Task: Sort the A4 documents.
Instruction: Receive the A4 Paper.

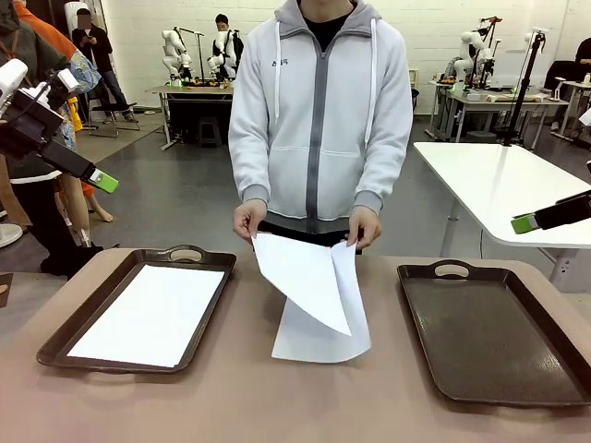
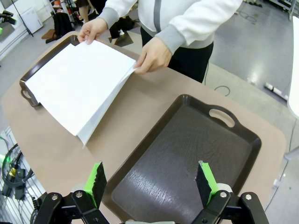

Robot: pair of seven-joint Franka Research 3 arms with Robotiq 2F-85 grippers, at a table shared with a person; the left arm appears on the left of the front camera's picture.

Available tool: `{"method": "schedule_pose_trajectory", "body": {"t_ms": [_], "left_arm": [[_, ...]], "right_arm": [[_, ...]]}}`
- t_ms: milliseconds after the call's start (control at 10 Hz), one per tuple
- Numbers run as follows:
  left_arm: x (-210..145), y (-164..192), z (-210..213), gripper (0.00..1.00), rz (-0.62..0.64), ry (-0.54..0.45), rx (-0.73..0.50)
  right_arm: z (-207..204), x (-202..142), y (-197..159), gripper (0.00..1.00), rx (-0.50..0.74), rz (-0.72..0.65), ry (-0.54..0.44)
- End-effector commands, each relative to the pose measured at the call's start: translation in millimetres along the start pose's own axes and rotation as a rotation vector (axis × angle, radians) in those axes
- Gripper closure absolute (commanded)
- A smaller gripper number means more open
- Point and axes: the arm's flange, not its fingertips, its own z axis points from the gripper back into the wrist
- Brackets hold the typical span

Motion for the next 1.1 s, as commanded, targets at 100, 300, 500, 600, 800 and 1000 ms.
{"method": "schedule_pose_trajectory", "body": {"t_ms": [100, 300, 500, 600, 800, 1000], "left_arm": [[0.4, -0.2, 0.4, 0.0, -0.007, 0.001, 0.005], [0.4, -0.2, 0.4, 0.0, -0.007, 0.001, 0.005], [0.4, -0.2, 0.4, 0.0, -0.007, 0.001, 0.005], [0.4, -0.2, 0.4, 0.0, -0.007, 0.001, 0.005], [0.4, -0.2, 0.4, 0.0, -0.007, 0.001, 0.005], [0.4, -0.2, 0.4, 0.0, -0.007, 0.001, 0.005]], "right_arm": [[-2.0, -0.2, -0.4, 0.0, 0.008, -0.002, -0.002], [-2.0, -0.2, -0.4, 0.0, 0.008, -0.002, -0.002], [-2.0, -0.2, -0.4, 0.0, 0.008, -0.002, -0.002], [-2.0, -0.2, -0.4, 0.0, 0.008, -0.002, -0.002], [-2.0, -0.2, -0.4, 0.0, 0.008, -0.002, -0.002], [-2.0, -0.2, -0.4, 0.0, 0.008, -0.002, -0.002]]}}
